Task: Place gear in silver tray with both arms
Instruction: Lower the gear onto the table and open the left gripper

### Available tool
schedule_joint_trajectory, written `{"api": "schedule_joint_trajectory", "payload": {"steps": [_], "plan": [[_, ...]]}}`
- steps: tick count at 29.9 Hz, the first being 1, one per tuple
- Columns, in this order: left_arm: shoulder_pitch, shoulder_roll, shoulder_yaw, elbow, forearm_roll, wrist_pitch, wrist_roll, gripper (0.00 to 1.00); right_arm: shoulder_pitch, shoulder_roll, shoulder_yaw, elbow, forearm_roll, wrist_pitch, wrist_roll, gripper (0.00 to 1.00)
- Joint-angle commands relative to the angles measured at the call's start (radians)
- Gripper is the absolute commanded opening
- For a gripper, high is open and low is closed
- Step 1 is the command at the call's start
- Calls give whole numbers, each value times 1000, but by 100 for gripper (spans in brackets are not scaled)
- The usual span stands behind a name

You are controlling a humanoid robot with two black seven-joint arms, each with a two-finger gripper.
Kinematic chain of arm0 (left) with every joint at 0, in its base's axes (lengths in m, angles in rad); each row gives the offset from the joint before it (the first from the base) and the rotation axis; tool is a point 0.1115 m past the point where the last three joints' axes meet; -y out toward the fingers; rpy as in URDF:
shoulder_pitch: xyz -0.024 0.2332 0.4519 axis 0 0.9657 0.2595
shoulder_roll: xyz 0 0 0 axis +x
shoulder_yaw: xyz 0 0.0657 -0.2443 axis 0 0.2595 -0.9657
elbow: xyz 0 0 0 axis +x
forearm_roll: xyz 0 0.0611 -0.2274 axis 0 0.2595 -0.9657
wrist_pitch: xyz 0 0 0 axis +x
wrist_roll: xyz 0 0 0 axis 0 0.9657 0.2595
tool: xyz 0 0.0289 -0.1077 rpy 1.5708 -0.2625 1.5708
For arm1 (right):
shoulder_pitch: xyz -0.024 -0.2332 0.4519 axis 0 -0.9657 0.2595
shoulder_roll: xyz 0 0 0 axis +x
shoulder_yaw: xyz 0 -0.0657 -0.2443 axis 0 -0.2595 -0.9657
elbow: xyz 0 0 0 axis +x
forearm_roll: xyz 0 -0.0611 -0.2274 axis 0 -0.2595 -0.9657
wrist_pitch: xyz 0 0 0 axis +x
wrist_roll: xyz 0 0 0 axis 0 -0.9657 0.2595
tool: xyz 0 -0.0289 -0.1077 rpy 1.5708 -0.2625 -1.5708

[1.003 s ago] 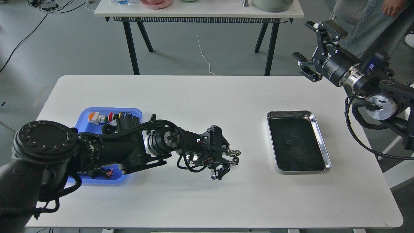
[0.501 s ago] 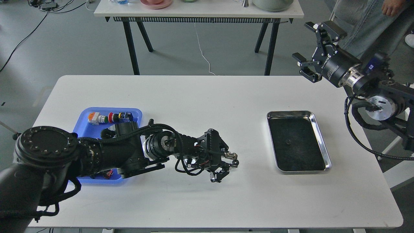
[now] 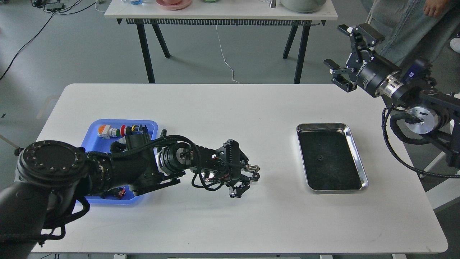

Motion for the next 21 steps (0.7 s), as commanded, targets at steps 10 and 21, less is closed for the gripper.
{"api": "schedule_joint_trajectory", "payload": {"steps": [10,21], "plan": [[0,0,3,17,0,-4,-34,49,-3,-4,1,0,0,0,0,99],[-35,0,0,-23,0,1,-52,62,-6,-14,1,5,1,1,0,99]]}}
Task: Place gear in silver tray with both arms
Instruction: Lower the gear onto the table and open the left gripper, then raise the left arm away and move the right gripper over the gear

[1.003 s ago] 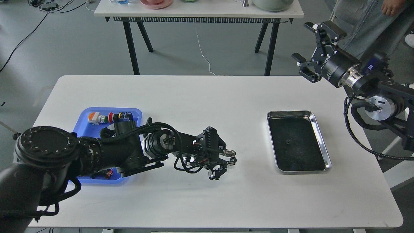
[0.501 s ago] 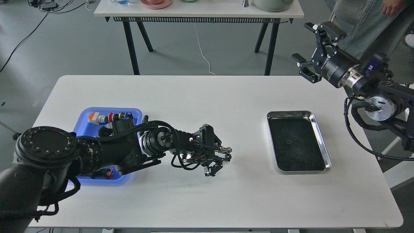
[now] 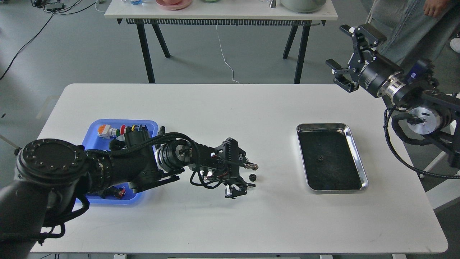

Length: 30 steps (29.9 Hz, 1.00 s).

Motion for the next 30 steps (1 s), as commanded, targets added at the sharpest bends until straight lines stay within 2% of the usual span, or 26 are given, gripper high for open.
{"api": "schedule_joint_trajectory", "payload": {"steps": [1,4,5,7,10,12,13,18,23,27,30], "plan": [[-32,0,-7,-49,0,4,-11,65,-3,-12,0,6,0,0,0,99],[-78,0,-15,-145,0,6,-13,85,-6,-26,0,10,0,4,0,99],[-85,0,-15,-186,0,3,-13,89,-7,-35,-2,12,-1,10,0,99],[-89,84,-21,-259,0,3,-13,93,-17,-45,0,14,-1,17,0,99],[-69,248,-82,-329,-34,3,-21,96,-26,-67,0,23,-5,23,0,99],[-31,354,-130,-357,-110,0,-47,97,-35,-87,0,35,-9,33,0,99],[6,400,-167,-360,-173,3,-73,97,-40,-98,0,43,-12,40,0,99],[152,521,-414,-362,-589,3,-81,98,-64,-156,0,63,-35,83,0,99],[302,499,-722,-378,-998,0,-81,99,-76,-155,1,66,-303,99,0,99],[440,416,-1005,-403,-1186,-5,-81,99,-73,-140,1,89,-553,96,0,99],[519,385,-1161,-417,-1240,-48,-81,99,-63,-108,-6,110,-693,97,0,99]]}}
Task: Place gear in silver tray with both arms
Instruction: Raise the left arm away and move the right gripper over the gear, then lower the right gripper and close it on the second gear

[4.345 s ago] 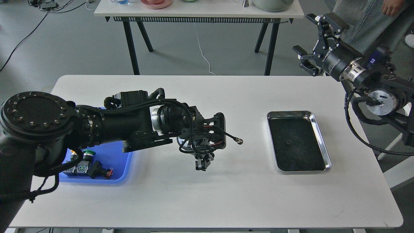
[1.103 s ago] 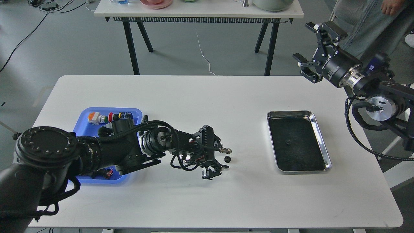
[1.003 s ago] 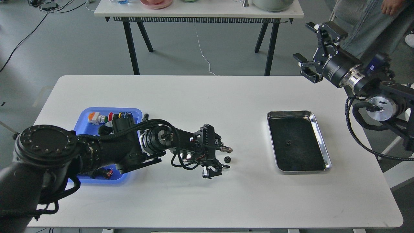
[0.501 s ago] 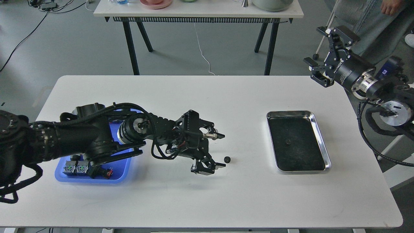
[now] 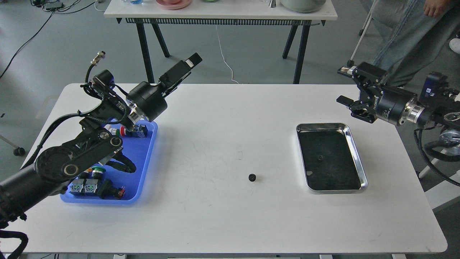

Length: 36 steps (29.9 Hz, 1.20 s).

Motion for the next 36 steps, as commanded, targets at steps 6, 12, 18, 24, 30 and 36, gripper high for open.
{"api": "schedule_joint_trajectory", "payload": {"steps": [6,12,18,24,30,36], "plan": [[118,-62,-326,-34,-123,-80,0,99,180,128,-129,25,-516,0,0,99],[117,-61,-395,-42,-266,-204,156,99,369,364,-355,22,-728,-4,0,99],[121,-64,-423,-42,-271,-245,174,99,440,665,-581,-37,-817,-113,0,99],[125,-67,-435,-42,-271,-243,174,99,440,731,-692,-125,-891,-225,0,99],[125,-77,-433,-42,-271,-243,174,99,438,731,-703,-110,-897,-225,0,99],[128,-80,-433,-42,-269,-243,174,99,416,731,-707,-79,-894,-237,0,97]]}}
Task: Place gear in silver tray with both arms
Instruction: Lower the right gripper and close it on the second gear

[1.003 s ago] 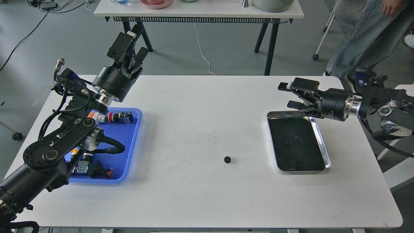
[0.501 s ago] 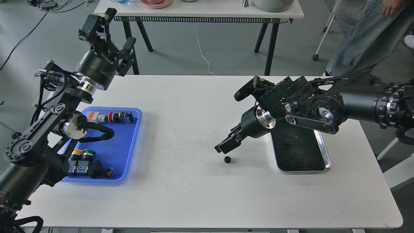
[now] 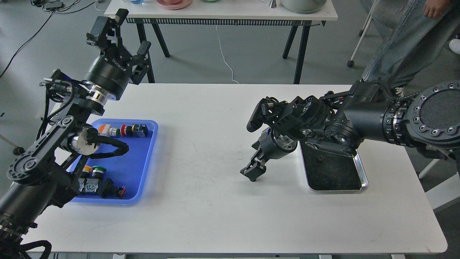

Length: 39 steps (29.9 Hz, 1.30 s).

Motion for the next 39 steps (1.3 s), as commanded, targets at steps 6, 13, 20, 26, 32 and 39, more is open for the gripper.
{"api": "schedule_joint_trajectory", "payload": {"steps": [6,13,20,26,32,39], "plan": [[13,0,-5,0,0,0,0,99,-21,0,-28,8,0,-6,0,95],[13,-2,-7,0,0,-1,0,99,-23,0,-79,6,0,-61,0,89],[13,-8,-14,0,0,-1,0,99,-33,0,-96,5,5,-67,0,77],[14,-8,-14,0,0,-1,0,99,-72,0,-96,3,17,-108,0,77],[17,-8,-14,0,0,-1,0,99,-96,0,-96,-3,22,-162,0,77],[17,-8,-17,0,0,-1,0,99,-109,0,-96,-10,22,-179,0,67]]}}
